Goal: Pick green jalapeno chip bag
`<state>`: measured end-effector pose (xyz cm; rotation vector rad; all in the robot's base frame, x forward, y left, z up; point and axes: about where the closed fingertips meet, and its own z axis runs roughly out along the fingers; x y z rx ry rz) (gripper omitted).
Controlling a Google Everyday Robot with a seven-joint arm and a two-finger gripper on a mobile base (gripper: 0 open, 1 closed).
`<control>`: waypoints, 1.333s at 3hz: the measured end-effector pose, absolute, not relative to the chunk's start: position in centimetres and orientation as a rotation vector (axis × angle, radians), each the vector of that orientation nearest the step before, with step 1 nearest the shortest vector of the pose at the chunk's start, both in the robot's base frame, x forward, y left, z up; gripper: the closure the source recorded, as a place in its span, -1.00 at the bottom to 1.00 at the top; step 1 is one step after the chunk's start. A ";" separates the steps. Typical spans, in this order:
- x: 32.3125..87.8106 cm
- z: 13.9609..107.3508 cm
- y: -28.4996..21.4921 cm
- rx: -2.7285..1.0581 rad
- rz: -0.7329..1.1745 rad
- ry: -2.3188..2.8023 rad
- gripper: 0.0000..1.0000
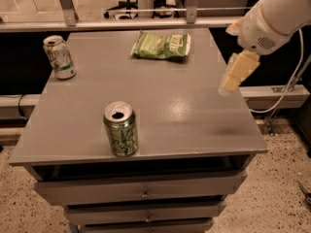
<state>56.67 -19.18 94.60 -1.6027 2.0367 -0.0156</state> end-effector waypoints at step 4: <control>67.9 91.9 -14.6 -1.381 0.138 1.881 -1.00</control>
Offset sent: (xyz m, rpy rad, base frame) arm 0.0548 0.0273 -0.0199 0.0979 -0.0381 0.0051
